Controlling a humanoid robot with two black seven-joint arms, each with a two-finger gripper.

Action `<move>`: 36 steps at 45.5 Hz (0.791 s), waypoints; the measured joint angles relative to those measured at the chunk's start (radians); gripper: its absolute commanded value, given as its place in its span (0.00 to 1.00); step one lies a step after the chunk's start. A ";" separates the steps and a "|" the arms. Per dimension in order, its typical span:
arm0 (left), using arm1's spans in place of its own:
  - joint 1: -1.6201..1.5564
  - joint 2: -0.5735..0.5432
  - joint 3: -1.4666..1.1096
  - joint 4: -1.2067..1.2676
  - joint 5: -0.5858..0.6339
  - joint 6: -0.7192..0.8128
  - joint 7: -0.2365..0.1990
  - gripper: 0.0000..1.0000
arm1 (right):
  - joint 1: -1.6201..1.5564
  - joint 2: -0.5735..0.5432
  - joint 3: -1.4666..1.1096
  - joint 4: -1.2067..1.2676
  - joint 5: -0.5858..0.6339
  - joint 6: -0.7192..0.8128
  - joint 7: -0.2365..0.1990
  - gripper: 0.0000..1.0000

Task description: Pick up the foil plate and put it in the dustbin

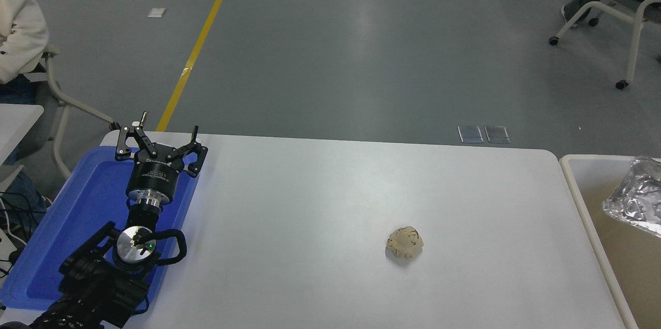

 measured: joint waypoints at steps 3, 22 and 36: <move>0.000 0.000 0.000 0.000 0.000 0.000 0.000 1.00 | -0.009 0.007 0.001 -0.006 0.007 -0.007 0.000 1.00; 0.000 0.000 0.000 0.000 0.000 0.000 0.000 1.00 | -0.014 0.022 0.008 -0.009 0.060 -0.007 -0.005 1.00; 0.000 0.000 0.000 0.000 0.000 0.000 0.002 1.00 | 0.091 -0.006 0.002 0.113 0.067 -0.002 -0.007 1.00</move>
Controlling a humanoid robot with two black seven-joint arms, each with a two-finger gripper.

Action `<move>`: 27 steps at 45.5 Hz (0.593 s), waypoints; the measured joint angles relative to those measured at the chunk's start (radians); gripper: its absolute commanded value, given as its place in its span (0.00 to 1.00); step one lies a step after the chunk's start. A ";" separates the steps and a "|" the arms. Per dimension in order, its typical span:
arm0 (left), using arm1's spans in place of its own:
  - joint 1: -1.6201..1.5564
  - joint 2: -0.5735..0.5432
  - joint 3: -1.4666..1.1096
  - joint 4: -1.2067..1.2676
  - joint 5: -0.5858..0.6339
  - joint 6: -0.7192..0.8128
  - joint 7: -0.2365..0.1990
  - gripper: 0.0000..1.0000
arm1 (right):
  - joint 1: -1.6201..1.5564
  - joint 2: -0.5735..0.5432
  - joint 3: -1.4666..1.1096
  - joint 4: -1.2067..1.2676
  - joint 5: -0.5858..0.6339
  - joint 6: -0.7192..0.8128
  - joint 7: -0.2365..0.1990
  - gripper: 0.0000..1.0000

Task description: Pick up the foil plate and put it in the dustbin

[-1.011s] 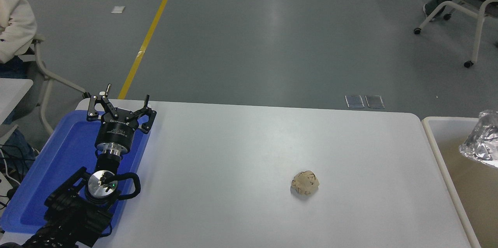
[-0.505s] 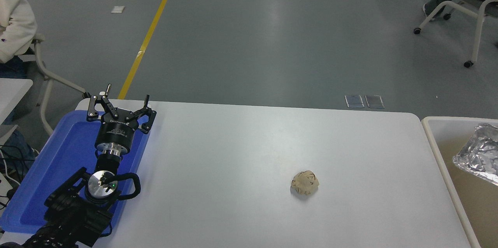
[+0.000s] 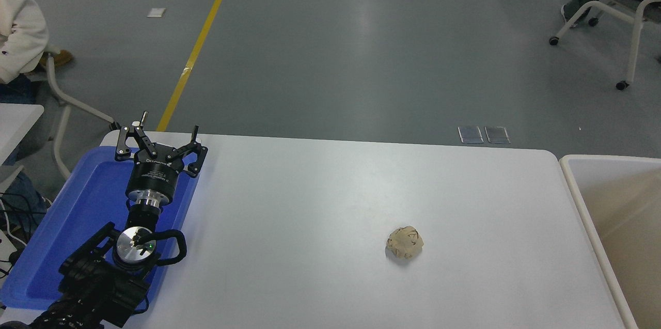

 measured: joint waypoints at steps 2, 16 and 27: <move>0.000 0.000 0.000 0.000 0.000 0.000 0.000 1.00 | 0.031 -0.014 -0.002 0.038 -0.005 0.000 -0.001 1.00; 0.000 0.000 0.000 0.000 0.000 0.000 0.000 1.00 | 0.231 -0.080 -0.089 0.253 -0.036 -0.002 -0.009 1.00; 0.000 0.000 0.000 0.000 0.000 0.000 0.000 1.00 | 0.425 -0.116 -0.209 0.436 -0.043 -0.008 -0.030 1.00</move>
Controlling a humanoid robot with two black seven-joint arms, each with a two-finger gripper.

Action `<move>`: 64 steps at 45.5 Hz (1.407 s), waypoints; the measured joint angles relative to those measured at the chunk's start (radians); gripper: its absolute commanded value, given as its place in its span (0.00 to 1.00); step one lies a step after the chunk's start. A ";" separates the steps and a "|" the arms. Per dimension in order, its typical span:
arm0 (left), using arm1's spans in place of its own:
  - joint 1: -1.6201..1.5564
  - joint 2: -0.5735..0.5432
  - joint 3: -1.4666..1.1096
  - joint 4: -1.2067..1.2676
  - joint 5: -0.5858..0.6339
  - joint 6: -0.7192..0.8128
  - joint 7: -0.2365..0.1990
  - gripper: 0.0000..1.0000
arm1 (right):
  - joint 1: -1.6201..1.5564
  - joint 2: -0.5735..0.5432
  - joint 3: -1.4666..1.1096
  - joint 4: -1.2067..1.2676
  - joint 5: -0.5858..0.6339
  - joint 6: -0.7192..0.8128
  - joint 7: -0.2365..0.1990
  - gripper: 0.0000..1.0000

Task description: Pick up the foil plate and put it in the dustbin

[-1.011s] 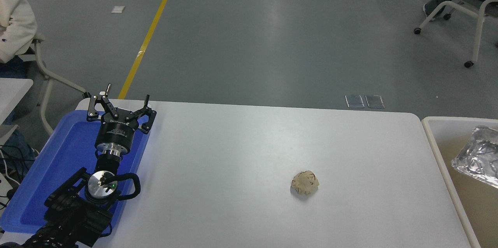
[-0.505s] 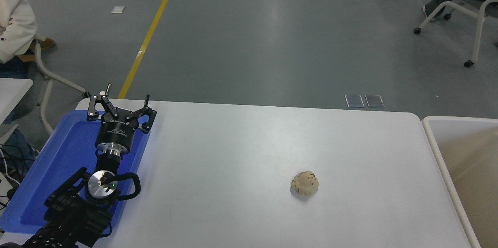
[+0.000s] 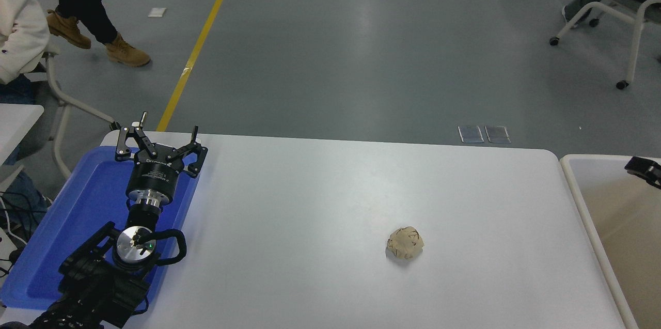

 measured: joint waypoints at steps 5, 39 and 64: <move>0.000 0.000 0.000 0.000 0.000 -0.001 0.000 1.00 | 0.090 -0.005 -0.072 0.075 0.001 -0.004 -0.007 1.00; 0.000 0.000 0.000 0.000 0.001 -0.002 0.001 1.00 | 0.774 0.170 -0.669 0.627 0.106 -0.027 -0.016 1.00; 0.000 0.000 0.000 0.000 0.000 0.000 0.000 1.00 | 1.013 0.433 -0.665 0.801 0.265 0.115 -0.017 1.00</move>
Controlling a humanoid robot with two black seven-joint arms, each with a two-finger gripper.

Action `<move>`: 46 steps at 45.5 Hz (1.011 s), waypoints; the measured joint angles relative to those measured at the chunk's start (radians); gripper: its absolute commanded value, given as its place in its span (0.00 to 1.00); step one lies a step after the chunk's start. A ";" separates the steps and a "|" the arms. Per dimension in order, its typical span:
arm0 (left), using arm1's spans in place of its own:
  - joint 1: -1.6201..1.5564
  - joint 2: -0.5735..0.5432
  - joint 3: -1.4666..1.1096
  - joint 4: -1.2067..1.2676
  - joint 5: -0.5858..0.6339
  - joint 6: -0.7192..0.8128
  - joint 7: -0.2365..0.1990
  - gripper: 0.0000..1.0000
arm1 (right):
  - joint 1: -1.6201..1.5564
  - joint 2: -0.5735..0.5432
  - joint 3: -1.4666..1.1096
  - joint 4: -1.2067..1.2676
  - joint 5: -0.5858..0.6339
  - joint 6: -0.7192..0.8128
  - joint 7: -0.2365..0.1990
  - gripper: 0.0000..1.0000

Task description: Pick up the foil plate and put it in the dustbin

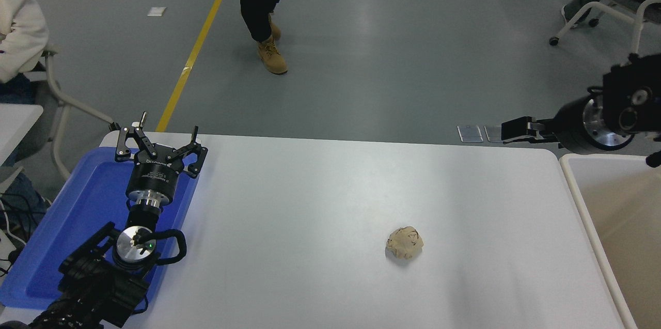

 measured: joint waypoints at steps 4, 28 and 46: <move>0.000 0.000 0.000 0.000 0.000 0.000 0.000 1.00 | 0.022 0.055 0.017 0.009 0.043 0.035 0.000 1.00; 0.000 0.000 0.000 0.000 0.000 -0.001 0.000 1.00 | 0.103 0.257 0.053 0.036 0.199 0.196 0.000 1.00; 0.000 0.000 0.000 0.000 0.001 -0.001 0.001 1.00 | 0.210 0.233 0.012 0.075 0.220 0.382 -0.001 1.00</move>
